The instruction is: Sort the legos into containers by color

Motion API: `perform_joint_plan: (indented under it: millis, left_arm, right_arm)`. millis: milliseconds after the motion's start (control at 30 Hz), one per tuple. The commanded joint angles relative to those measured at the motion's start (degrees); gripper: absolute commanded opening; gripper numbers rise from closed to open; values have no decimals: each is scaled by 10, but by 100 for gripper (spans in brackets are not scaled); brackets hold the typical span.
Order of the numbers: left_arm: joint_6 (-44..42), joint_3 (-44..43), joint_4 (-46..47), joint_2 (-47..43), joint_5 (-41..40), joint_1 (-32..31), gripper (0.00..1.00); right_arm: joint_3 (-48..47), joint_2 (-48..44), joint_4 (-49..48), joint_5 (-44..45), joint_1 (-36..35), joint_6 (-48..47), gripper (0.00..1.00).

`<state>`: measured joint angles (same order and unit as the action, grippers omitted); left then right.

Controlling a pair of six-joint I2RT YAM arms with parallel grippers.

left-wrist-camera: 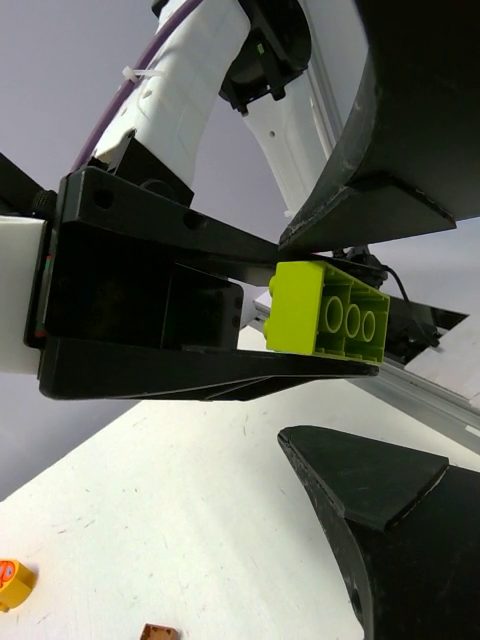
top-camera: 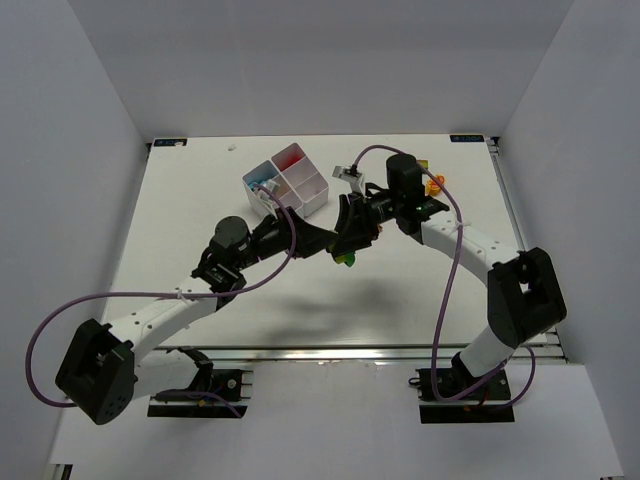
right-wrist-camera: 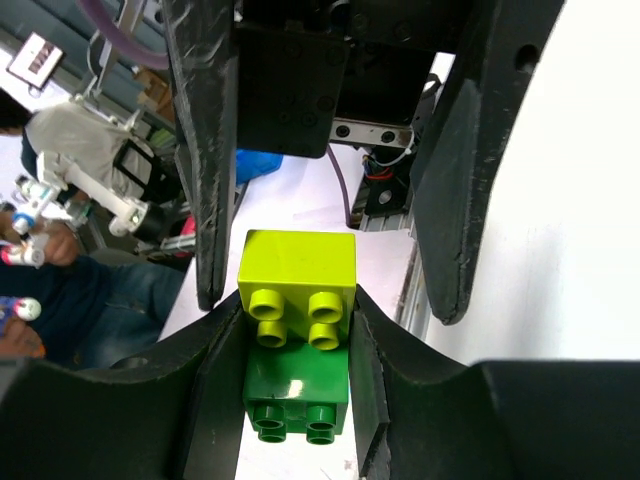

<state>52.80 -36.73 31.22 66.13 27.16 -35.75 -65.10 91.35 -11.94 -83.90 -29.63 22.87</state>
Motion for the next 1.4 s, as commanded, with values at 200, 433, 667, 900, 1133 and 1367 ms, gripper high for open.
perform_joint_plan:
  millis: [200,433,667,900,1133,1367]
  left_arm:
    - [-36,-33,-33,-11,-14,-2,71]
    - [-43,-46,-45,-3,-11,-2,56]
    - [-38,-46,-42,2,2,-2,20]
    - [-33,-46,-36,4,4,-2,9]
    - [-34,-52,-38,1,1,-2,5]
    - [-45,-63,-56,-1,2,-2,4]
  right_arm:
    - [0,7,-61,5,3,80,0]
    - [2,8,-50,15,3,82,0]
    - [-3,13,-49,21,3,89,12]
    - [-8,15,-51,22,3,92,32]
    - [-8,11,-37,22,3,74,89]
    - [-31,11,76,52,4,-28,89]
